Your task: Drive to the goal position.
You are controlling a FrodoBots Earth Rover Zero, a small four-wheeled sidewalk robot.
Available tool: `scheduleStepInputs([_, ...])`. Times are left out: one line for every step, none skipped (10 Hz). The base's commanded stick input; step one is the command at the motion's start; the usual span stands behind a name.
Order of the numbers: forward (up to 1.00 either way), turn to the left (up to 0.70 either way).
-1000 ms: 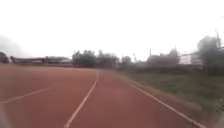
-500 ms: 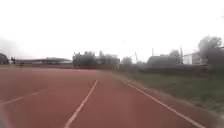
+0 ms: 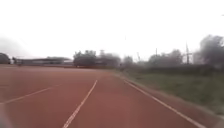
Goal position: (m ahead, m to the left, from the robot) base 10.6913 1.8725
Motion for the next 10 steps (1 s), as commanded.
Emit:
scheduleStepInputs([0.70,-0.29])
scheduleStepInputs([0.70,-0.06])
scheduleStepInputs([0.70,0.08])
scheduleStepInputs([0.70,0.09])
scheduleStepInputs([0.70,0.09])
scheduleStepInputs([0.70,0.09])
scheduleStepInputs([0.70,0.09])
scheduleStepInputs([0.70,0.07])
scheduleStepInputs([0.70,0.07])
scheduleStepInputs([0.70,0.08])
